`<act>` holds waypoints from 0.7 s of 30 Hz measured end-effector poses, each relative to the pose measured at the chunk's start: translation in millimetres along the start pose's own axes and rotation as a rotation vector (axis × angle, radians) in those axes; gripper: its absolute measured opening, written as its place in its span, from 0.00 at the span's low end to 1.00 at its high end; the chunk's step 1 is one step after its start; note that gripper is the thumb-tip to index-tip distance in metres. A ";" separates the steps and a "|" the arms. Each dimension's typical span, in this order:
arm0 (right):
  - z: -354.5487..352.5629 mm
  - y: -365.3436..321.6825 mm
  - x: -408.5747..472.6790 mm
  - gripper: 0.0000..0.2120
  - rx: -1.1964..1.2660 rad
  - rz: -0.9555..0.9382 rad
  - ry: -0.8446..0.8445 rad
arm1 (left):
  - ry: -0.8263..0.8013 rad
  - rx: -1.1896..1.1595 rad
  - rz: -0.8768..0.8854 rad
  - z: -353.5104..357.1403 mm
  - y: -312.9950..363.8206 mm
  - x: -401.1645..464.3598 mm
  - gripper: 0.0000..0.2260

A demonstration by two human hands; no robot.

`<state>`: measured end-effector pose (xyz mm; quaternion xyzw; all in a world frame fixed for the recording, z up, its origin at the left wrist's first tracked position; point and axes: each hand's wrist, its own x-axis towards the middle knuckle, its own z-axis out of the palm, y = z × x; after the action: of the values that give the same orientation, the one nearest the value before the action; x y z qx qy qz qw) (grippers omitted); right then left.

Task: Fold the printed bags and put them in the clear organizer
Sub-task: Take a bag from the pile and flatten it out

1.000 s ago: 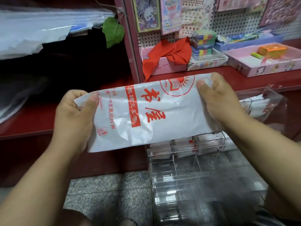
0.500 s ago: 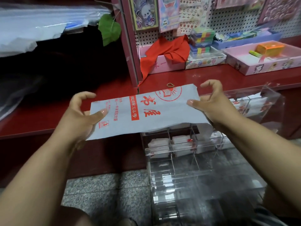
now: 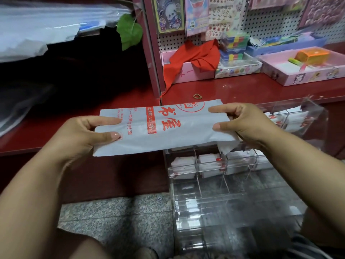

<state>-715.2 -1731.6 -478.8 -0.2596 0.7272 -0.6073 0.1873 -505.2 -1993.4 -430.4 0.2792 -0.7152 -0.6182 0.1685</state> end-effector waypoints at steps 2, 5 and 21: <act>0.7 -0.5 0.1 0.21 -0.062 -0.034 0.038 | 0.037 0.054 0.029 -0.8 0.5 0.3 0.20; 4.1 -2.7 -1.2 0.14 -0.138 -0.061 0.083 | 0.122 0.234 0.111 -2.6 0.6 -0.7 0.14; 29.2 -9.5 -27.0 0.18 -0.095 0.134 -0.565 | 0.013 0.126 0.409 25.1 37.7 -10.0 0.05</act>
<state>-675.1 -1739.4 -476.3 -0.3782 0.6893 -0.4627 0.4095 -519.2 -1964.4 -396.9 0.1421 -0.7929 -0.5236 0.2773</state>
